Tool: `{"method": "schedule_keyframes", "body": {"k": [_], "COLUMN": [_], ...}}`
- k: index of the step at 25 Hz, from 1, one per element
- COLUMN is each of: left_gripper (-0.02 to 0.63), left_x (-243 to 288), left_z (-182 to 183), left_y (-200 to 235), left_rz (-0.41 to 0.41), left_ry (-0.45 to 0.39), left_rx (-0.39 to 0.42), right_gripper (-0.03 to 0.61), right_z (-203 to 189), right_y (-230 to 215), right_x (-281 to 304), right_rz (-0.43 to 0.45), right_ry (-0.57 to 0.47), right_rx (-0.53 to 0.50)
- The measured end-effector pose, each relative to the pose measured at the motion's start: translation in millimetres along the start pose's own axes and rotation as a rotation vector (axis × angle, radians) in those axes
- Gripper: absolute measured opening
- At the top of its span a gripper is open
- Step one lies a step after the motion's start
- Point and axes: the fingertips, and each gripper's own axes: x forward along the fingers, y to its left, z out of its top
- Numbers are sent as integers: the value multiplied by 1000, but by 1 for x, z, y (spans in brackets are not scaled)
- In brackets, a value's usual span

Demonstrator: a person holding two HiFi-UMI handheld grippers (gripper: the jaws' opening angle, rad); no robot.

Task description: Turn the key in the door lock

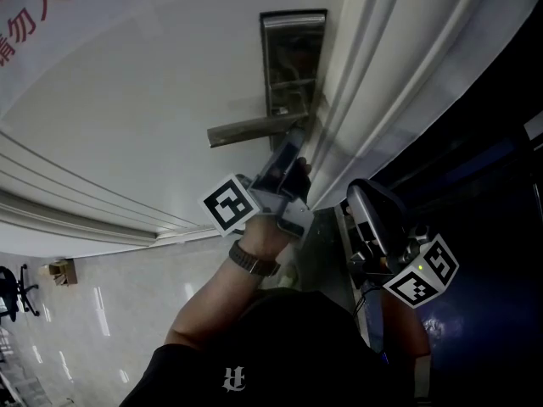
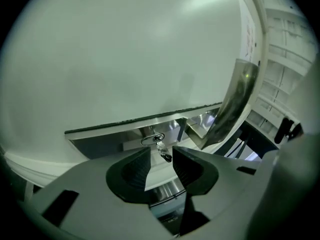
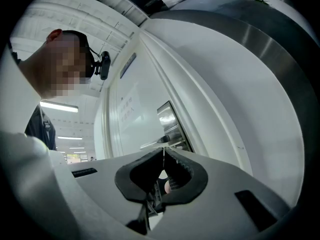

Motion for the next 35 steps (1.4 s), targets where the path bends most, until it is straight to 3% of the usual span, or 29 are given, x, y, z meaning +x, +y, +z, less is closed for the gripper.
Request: {"method": "schedule_keyframes", "body": {"k": [4,6,11,19,25,32,35], "left_gripper": [77,75,75,75,72,72,66], "left_x": [4,3,3,3,4,4,3], "left_z": [-1,-1,-1,-2,-3,-4,-4], "left_y": [-4,-4,-5,-4,-5,-4,-4], "left_rz": [-7,9,101,197,294,337,379], "left_ry": [-3,6,75,129,190,240,260], "left_rx": [2,45,265,411,647,805,936], "right_gripper": [15,15,17,16,15,17,16], "right_z": [-1,-1,-4,-6,-9,-12,-11], "right_y": [-3,-5,-8,-9,-7,-5,-4], "right_x": [1,3,8,15,20,24,23], "right_rz": [-5,-7,-10,-10,10,27,32], "right_ry": [7,8,13,18,20,15,10], "right_rx": [6,8,14,22,35,47,48]}}
